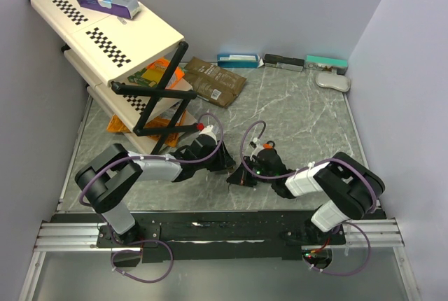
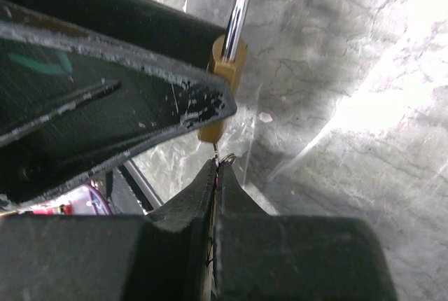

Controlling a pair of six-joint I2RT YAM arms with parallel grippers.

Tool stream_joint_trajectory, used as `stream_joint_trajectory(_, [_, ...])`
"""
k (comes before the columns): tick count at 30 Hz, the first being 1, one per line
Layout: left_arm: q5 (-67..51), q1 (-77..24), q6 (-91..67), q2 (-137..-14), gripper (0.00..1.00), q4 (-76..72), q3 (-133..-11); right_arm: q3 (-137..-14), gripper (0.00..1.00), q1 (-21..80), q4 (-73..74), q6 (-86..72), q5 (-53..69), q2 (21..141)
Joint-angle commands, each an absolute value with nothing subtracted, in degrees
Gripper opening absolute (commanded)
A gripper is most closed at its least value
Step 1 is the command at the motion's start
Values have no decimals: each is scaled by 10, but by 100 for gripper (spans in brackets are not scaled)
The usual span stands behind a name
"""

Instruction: Unlock with the key

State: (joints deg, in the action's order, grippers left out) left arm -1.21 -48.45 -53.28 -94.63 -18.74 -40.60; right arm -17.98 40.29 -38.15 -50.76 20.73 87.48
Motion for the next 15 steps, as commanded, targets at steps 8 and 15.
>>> stream_joint_trajectory(8, [-20, -483, -541, -937, 1, -217, -402, -178, 0, 385, -418, -518, 200, 867])
stream_joint_trajectory(15, [-21, -483, -541, -935, 1, -219, -399, -170, 0, 380, -433, -526, 205, 875])
